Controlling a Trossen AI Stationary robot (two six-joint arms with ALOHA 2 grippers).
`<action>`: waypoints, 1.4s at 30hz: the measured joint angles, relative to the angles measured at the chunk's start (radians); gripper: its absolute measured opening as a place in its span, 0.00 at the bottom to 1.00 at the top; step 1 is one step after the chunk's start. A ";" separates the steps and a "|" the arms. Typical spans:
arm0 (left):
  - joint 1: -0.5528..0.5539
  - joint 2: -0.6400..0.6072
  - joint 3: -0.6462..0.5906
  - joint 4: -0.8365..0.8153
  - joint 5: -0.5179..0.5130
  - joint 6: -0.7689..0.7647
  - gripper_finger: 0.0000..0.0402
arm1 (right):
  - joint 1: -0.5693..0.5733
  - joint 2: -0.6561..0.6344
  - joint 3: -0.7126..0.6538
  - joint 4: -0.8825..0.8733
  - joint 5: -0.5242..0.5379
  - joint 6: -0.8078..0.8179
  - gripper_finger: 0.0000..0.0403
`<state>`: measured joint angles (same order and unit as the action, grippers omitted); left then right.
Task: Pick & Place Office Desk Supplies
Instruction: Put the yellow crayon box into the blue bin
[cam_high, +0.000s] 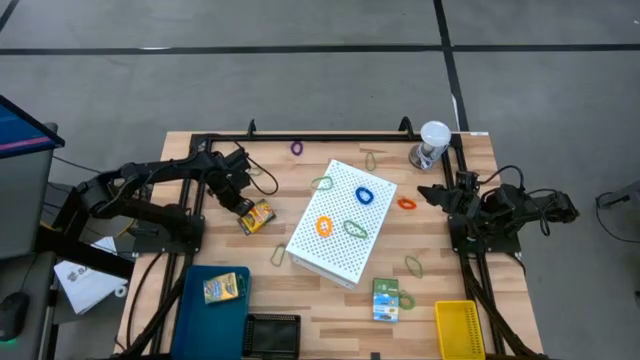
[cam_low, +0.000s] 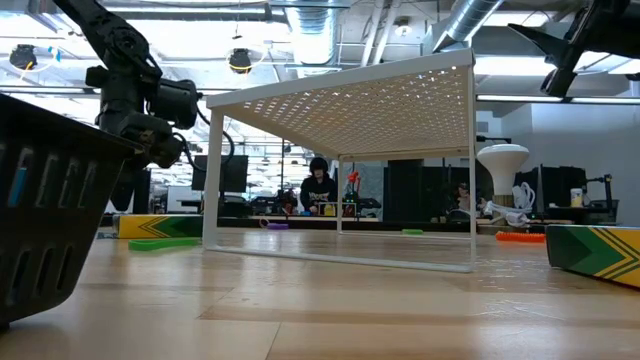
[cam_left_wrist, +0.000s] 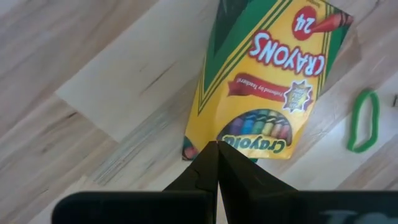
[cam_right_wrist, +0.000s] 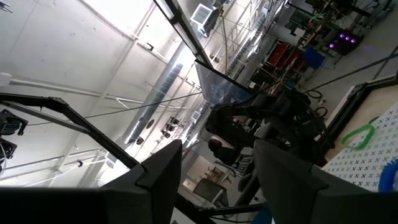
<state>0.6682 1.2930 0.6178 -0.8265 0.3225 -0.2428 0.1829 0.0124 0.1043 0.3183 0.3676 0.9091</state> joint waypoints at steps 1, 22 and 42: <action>0.000 0.005 0.000 0.001 0.000 -0.001 0.00 | 0.000 0.000 0.000 0.000 0.000 0.000 0.49; 0.036 0.072 -0.003 0.100 -0.214 -0.046 0.00 | 0.000 0.000 0.000 -0.009 0.000 0.000 0.49; 0.053 0.013 -0.001 0.178 -0.345 -0.045 0.00 | 0.000 0.000 0.000 -0.019 0.000 0.009 0.49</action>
<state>0.7216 1.3059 0.6167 -0.6480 -0.0222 -0.2874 0.1829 0.0124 0.1043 0.2993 0.3676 0.9180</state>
